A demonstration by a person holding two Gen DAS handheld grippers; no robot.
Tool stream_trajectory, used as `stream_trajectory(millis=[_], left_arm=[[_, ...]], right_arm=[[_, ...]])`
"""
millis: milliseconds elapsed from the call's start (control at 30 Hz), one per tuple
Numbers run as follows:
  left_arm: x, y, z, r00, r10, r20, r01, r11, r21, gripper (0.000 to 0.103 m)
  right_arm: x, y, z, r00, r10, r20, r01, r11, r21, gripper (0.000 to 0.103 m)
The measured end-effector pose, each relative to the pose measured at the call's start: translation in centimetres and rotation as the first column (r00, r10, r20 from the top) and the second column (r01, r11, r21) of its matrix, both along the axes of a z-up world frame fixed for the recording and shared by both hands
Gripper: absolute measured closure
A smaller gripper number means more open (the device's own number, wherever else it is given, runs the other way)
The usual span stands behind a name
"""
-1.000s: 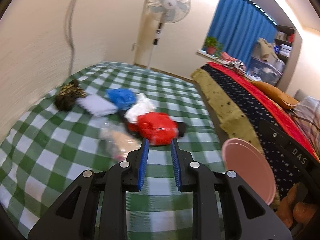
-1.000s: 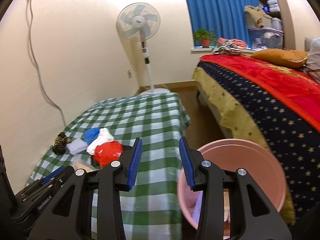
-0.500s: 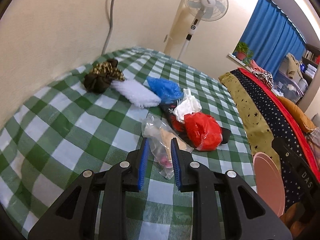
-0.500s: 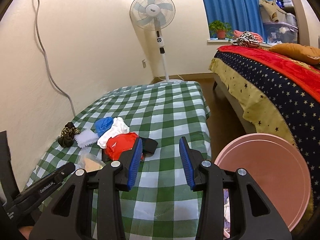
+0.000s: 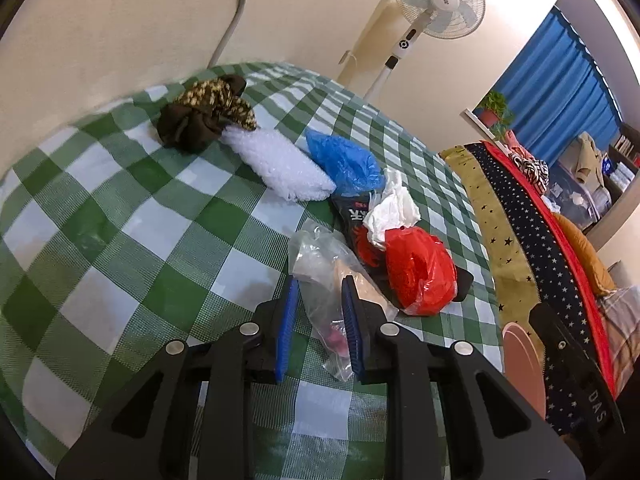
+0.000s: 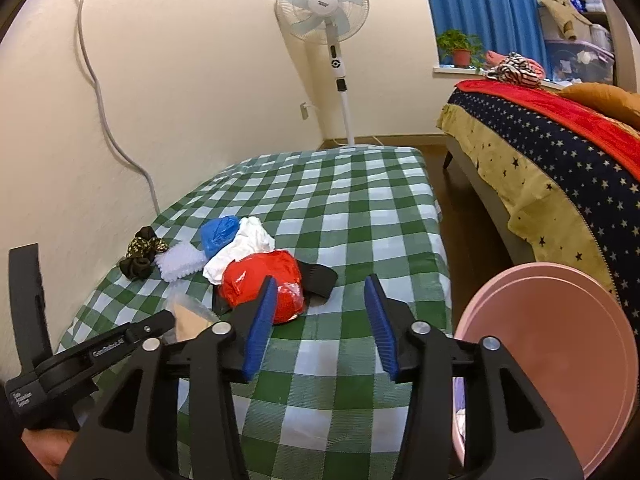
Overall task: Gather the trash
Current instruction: 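Grasp the red plastic bag with the right tool while the left tool grasps the clear bag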
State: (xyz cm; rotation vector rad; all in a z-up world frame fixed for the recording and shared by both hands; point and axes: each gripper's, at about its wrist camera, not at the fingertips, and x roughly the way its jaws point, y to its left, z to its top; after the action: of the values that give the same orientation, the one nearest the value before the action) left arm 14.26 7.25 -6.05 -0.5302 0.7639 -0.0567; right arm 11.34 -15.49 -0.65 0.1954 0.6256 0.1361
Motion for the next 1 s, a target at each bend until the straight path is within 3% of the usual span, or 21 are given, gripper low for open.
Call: stream_trajectory(millis=[100, 167, 267, 500, 800, 900, 967, 1000], left_arm=[[0.2, 0.0, -0.3, 1.000, -0.008, -0.004, 0.008, 1.000, -0.016, 0.081], [0.1, -0.2, -0.2, 1.000, -0.018, 0.005, 0.018, 1.000, -0.012, 0.093], [0.2, -0.7, 0.3, 0.999, -0.042, 0.017, 0.042, 0.999, 0.024, 0.096], [-0.7, 1.0, 0.9, 0.998, 0.062, 0.015, -0.063, 0.992, 0.109, 0.097], [-0.9, 1.8, 1.1, 0.996, 0.085, 0.027, -0.088, 0.988, 0.125, 0.097], [-0.8, 1.7, 1.2, 0.996, 0.080, 0.027, -0.083, 0.988, 0.129, 0.097], [-0.8, 1.4, 1.1, 0.997, 0.078, 0.028, -0.081, 0.988, 0.131, 0.097], [-0.8, 1.4, 1.1, 0.997, 0.077, 0.029, -0.080, 0.988, 0.134, 0.097]], right_arm=[[0.5, 0.6, -0.3, 1.000, 0.022, -0.011, -0.022, 1.000, 0.005, 0.051], [1.0, 1.2, -0.6, 0.999, 0.040, -0.019, -0.040, 0.999, -0.002, 0.049], [1.7, 2.2, -1.0, 0.997, 0.068, -0.033, -0.068, 0.998, -0.011, 0.042], [4.1, 3.9, -2.6, 0.990, 0.103, -0.097, -0.106, 0.994, -0.019, 0.027], [6.9, 5.3, -4.2, 0.969, 0.140, -0.203, -0.149, 0.988, -0.031, 0.021], [7.4, 5.4, -4.6, 0.962, 0.140, -0.234, -0.152, 0.988, -0.036, 0.024], [7.4, 5.2, -4.7, 0.961, 0.142, -0.238, -0.153, 0.988, -0.026, 0.040], [7.4, 5.0, -4.7, 0.960, 0.142, -0.240, -0.151, 0.988, -0.022, 0.055]])
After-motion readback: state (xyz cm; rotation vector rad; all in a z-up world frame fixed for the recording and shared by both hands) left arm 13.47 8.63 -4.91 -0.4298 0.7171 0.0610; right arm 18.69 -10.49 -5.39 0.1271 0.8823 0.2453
